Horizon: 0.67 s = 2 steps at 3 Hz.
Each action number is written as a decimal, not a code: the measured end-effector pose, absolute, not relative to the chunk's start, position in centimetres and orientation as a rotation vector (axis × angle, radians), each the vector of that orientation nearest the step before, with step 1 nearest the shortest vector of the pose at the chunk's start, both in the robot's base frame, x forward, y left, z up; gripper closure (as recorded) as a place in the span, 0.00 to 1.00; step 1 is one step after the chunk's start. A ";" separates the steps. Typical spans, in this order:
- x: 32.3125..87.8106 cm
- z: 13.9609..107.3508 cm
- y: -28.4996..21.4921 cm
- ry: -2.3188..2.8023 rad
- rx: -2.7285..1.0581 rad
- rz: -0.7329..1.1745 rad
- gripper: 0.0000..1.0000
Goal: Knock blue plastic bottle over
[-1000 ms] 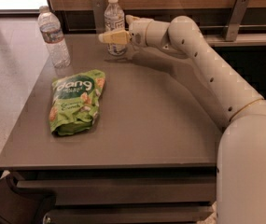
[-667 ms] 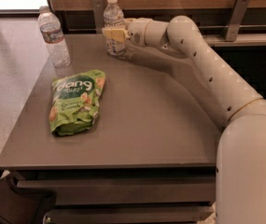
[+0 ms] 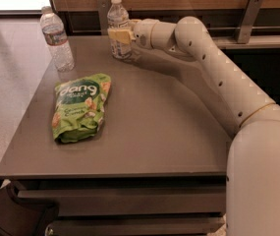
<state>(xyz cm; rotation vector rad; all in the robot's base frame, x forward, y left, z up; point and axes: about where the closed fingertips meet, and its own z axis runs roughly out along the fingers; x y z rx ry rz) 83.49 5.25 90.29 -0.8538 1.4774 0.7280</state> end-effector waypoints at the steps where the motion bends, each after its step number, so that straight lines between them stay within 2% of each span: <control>1: 83.3 90.4 5.4 1.483 -0.861 0.724 1.00; 2: 82.1 91.2 4.5 1.528 -0.893 0.674 1.00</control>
Offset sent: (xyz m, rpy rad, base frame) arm -0.0270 -0.0250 0.0205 -0.1461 0.0225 -0.0424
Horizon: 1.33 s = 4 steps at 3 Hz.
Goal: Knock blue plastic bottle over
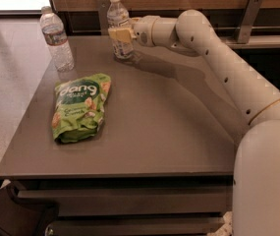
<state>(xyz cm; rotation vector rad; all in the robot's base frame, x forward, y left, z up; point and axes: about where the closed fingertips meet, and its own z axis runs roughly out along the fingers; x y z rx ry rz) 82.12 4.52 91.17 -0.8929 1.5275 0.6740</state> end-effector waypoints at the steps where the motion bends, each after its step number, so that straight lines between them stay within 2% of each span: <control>1: 79.7 93.0 2.1 1.628 -0.945 0.556 1.00; 3: 78.0 95.0 -0.2 1.812 -1.097 0.354 1.00; 4: 78.2 94.8 -0.3 1.885 -1.207 0.316 1.00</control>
Offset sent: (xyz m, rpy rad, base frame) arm -0.0567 -0.0710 0.0519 -0.4327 0.0906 -0.1327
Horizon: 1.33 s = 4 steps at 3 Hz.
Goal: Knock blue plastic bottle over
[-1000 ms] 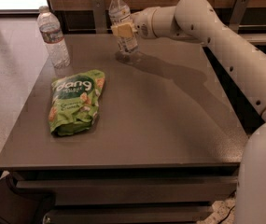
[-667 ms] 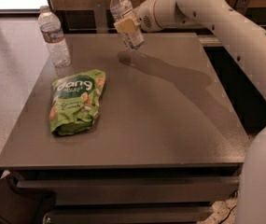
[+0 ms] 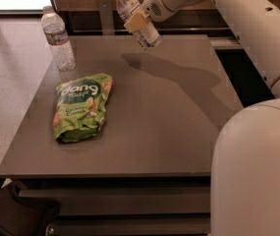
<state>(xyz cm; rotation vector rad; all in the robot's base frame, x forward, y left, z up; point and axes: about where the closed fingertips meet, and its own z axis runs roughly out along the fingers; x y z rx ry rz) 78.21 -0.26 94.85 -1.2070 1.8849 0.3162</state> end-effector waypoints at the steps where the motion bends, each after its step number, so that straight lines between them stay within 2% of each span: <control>1: 77.8 93.9 -0.2 1.968 -1.317 0.327 1.00; 4: 79.1 87.4 0.4 2.180 -1.413 0.262 1.00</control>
Offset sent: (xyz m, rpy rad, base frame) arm 0.0002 -0.0104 -0.0306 -0.2145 0.2477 0.0433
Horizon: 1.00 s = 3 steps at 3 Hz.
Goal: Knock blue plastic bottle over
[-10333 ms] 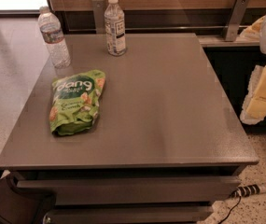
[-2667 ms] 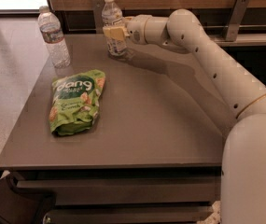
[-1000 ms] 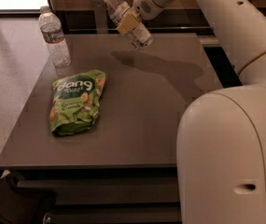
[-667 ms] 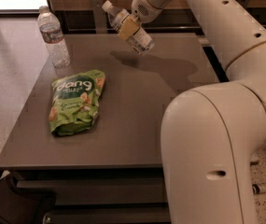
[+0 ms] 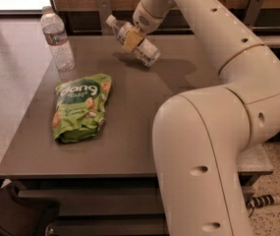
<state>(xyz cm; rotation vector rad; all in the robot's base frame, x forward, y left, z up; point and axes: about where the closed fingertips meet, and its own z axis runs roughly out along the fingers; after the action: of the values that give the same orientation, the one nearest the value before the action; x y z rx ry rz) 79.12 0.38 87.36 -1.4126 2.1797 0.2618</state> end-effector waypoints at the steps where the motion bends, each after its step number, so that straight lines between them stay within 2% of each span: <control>1: 80.1 84.5 1.4 2.177 -1.424 0.321 1.00; 2: 80.2 83.9 1.7 2.178 -1.428 0.337 0.98; 3: 80.2 83.6 1.9 2.180 -1.432 0.341 0.75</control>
Offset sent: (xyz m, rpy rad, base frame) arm 0.0275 0.0311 -0.0854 0.1391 0.1297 0.0766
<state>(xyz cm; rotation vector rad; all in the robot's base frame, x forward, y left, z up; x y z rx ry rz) 80.22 1.95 83.56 -1.4322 2.1800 0.3408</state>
